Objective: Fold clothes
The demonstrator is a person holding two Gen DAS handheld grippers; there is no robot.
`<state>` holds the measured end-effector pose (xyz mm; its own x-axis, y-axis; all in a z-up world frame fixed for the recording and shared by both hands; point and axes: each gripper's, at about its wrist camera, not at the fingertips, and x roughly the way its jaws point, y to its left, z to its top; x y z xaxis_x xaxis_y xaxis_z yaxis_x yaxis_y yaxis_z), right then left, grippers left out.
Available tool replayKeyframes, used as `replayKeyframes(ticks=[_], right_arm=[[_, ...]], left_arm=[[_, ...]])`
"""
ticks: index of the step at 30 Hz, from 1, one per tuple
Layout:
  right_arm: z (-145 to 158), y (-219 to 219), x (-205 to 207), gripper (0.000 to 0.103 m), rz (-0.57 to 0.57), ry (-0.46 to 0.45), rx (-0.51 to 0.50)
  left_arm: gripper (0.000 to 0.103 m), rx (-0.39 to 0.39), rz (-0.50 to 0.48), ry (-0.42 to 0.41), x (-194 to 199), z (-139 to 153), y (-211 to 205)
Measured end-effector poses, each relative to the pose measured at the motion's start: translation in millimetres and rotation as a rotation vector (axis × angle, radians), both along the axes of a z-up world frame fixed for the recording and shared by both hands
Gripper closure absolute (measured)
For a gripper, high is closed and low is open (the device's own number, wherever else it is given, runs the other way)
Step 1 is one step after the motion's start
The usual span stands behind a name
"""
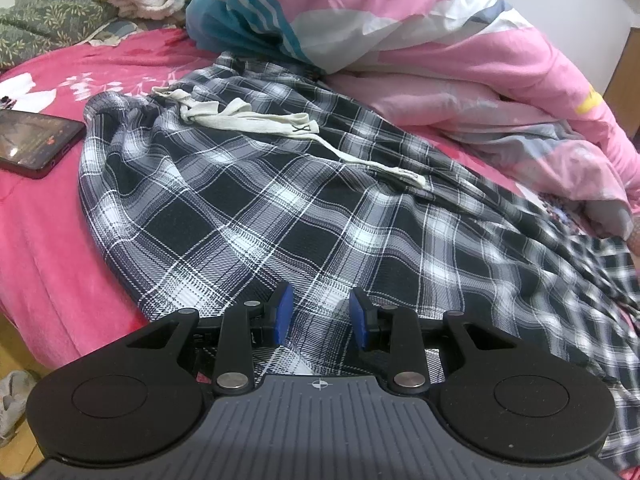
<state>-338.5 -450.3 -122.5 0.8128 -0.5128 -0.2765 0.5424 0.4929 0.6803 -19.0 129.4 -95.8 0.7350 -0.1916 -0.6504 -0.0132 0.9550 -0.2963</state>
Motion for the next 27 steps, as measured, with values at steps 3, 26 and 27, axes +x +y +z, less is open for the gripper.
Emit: replayKeyframes(ticks=[3,26,27], right_arm=[[-4,-2,-4,0.1,0.0,0.046,0.0],[-51,35,16,0.074,0.319,0.066,0.45],[-51,33,15,0.074,0.324,0.052,0.461]], left_arm=[[0.073,-0.009,-0.001,-0.001,0,0,1],[0.063,-0.324,0.125,0.036,-27,-1,73],[0.063,-0.342,0.131,0.035,-26,-3,74]])
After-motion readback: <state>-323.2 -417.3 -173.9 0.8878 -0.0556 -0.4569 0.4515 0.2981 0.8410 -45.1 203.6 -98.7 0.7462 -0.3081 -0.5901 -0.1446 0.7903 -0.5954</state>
